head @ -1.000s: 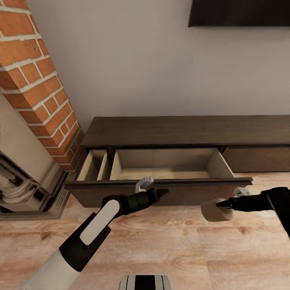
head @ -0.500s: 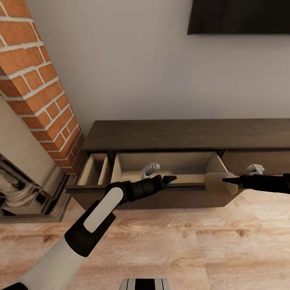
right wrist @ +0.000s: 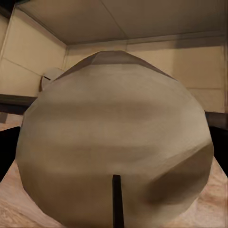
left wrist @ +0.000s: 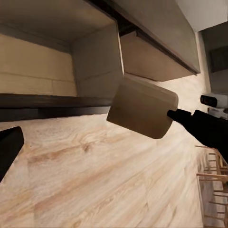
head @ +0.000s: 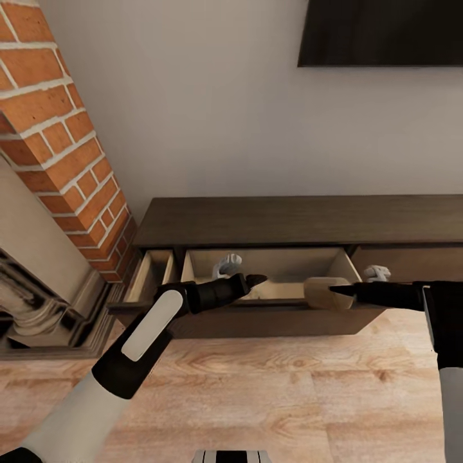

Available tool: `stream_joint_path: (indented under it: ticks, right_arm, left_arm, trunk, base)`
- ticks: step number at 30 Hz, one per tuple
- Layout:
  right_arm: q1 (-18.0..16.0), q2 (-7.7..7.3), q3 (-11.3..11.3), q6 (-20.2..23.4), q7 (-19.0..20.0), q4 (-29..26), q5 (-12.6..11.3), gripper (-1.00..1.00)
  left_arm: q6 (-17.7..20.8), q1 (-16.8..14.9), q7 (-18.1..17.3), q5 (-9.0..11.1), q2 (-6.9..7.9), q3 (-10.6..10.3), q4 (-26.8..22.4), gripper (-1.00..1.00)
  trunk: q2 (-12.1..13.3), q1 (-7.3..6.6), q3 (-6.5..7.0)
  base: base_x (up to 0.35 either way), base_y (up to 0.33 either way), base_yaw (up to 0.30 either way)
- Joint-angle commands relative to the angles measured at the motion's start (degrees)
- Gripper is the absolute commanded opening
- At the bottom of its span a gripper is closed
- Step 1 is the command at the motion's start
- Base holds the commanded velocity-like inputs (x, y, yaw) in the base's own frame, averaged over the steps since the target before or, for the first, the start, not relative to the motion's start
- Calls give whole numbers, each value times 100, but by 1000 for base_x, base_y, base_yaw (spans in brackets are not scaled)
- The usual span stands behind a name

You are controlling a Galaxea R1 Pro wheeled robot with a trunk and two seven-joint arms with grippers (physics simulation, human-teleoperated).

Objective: Place each of the two pumpkins and all three candles from the living room inside a cabinet in the living room (use any cabinet), then make sure every cabinet is closed, and position the cauldron so it is next to a table in the living room.

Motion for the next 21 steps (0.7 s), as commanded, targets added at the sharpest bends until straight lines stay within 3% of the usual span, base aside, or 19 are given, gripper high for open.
stream_joint_path:
  ticks: [1, 3, 6, 9, 15, 21]
  right_arm:
    - [0, 88, -3, -1, -218, -37, -14, -100]
    - [0, 200, -9, -7, -467, -154, -23, -100]
    - [0, 253, -20, -9, -627, -278, -26, -100]
    - [0, 261, -37, -9, -744, -306, -27, -100]
    - [0, 256, -252, -10, -830, -324, -27, -100]
    - [0, 259, -279, -10, -830, -326, -19, -100]
  left_arm:
    - [-3, -6, 91, -26, 61, 82, 0, 100]
    - [-1, -10, 222, -297, 107, 206, 0, 100]
    - [3, -10, 282, -945, 101, 277, 0, 100]
    - [-4, -5, 283, -1255, 90, 278, 0, 100]
    - [-31, 0, 263, -1370, 88, 271, 13, 100]
    - [-23, 2, 257, -1367, 70, 259, 1, 100]
  trunk:
    - [42, -23, 18]
    - [122, -67, 54]
    - [202, -110, 90]
    - [202, -110, 90]
    - [202, -110, 90]
    - [202, -110, 90]
  base:
    - [0, 0, 0]
    - [0, 0, 0]
    - [0, 0, 0]
    - [0, 0, 0]
    - [121, -59, 0]
    - [286, -118, 0]
